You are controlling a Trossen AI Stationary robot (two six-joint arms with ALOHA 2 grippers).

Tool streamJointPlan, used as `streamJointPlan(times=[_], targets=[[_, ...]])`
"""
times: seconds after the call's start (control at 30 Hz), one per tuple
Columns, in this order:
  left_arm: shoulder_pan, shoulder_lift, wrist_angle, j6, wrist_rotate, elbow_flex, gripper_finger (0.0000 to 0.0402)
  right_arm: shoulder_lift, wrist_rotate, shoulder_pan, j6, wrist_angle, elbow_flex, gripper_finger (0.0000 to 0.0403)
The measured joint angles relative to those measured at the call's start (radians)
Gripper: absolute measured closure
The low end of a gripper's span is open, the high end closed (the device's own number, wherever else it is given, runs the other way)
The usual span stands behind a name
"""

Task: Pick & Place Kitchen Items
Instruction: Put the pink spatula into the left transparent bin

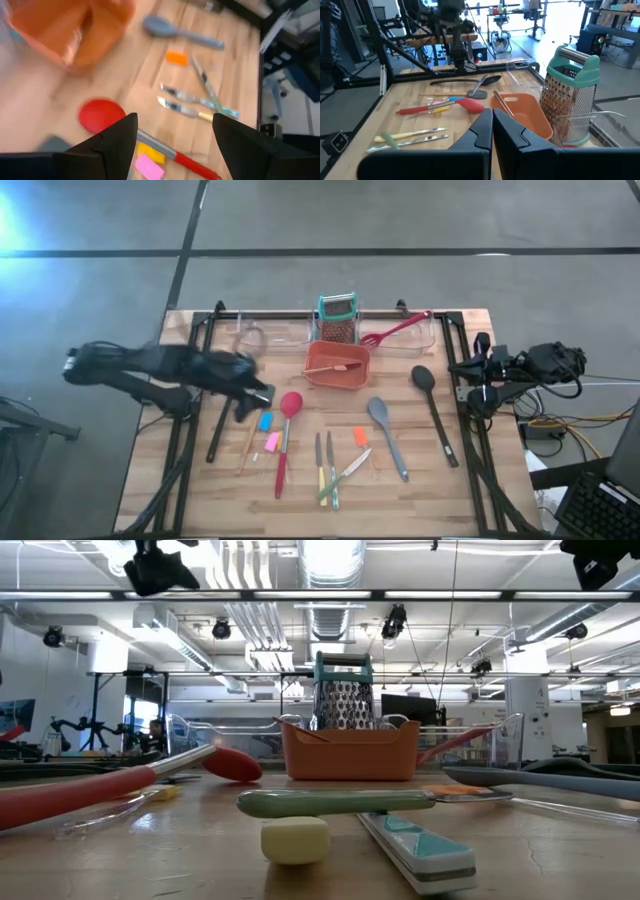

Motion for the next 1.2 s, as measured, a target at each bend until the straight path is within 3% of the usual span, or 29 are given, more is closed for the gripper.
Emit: streamJointPlan(times=[0.23,0.37,0.63,0.77,0.97,1.2], targets=[[0.002,0.154,-0.006,0.012,0.182,0.009,0.0138,0.000,0.000,0.000,0.000,0.000,0.000,0.0394],[0.000,0.206,-0.023,-0.099,0.228,0.016,0.0138,0.000,0.000,0.000,0.000,0.000,0.000,0.0394],[-0.127,0.243,-0.075,-0.370,-0.080,0.010,0.0138,0.000,0.000,0.000,0.000,0.000,0.000,0.0394],[-0.159,0.283,-0.094,-0.406,-0.159,0.009,0.0138,0.000,0.000,0.000,0.000,0.000,0.000,0.0394],[-0.166,0.367,-0.171,-0.182,-0.099,0.009,0.0138,0.000,0.000,0.000,0.000,0.000,0.000,0.0394],[-0.172,0.436,-0.219,-0.131,-0.087,0.009,0.0138,0.000,0.000,0.000,0.000,0.000,0.000,0.0394]])
